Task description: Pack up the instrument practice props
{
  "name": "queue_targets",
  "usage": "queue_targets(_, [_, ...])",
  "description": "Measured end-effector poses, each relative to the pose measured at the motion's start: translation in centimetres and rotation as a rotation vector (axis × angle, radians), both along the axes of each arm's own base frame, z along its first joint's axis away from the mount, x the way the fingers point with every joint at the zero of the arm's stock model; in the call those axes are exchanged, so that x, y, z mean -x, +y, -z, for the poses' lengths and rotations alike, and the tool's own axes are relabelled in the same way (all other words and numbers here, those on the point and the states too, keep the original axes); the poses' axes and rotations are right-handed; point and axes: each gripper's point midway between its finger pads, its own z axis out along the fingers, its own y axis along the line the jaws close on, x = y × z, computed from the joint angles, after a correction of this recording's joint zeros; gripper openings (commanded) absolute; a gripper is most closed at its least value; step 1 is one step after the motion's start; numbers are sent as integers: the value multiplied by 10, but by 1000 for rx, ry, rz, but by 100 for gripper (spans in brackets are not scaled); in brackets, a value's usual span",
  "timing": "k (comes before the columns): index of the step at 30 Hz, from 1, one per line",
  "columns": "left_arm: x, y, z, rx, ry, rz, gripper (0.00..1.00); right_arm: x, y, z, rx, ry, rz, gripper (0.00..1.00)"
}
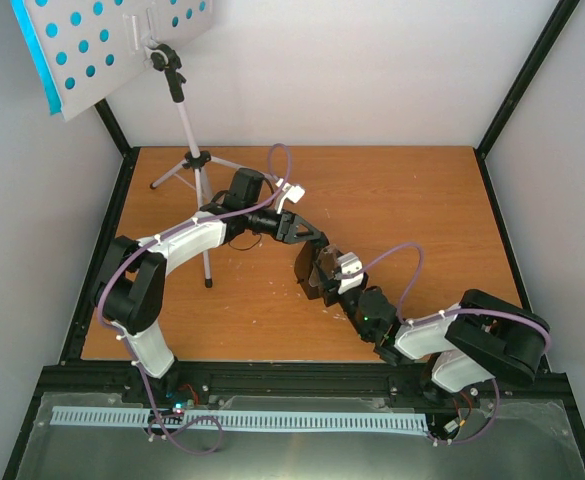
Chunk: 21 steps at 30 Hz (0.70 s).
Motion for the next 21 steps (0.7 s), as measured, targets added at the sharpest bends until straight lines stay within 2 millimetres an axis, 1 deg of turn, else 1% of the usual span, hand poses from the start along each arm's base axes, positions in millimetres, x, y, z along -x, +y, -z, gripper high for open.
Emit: queue_targets(21, [0, 0, 0, 2, 0, 2, 54, 5, 1, 4, 15, -19, 5, 51])
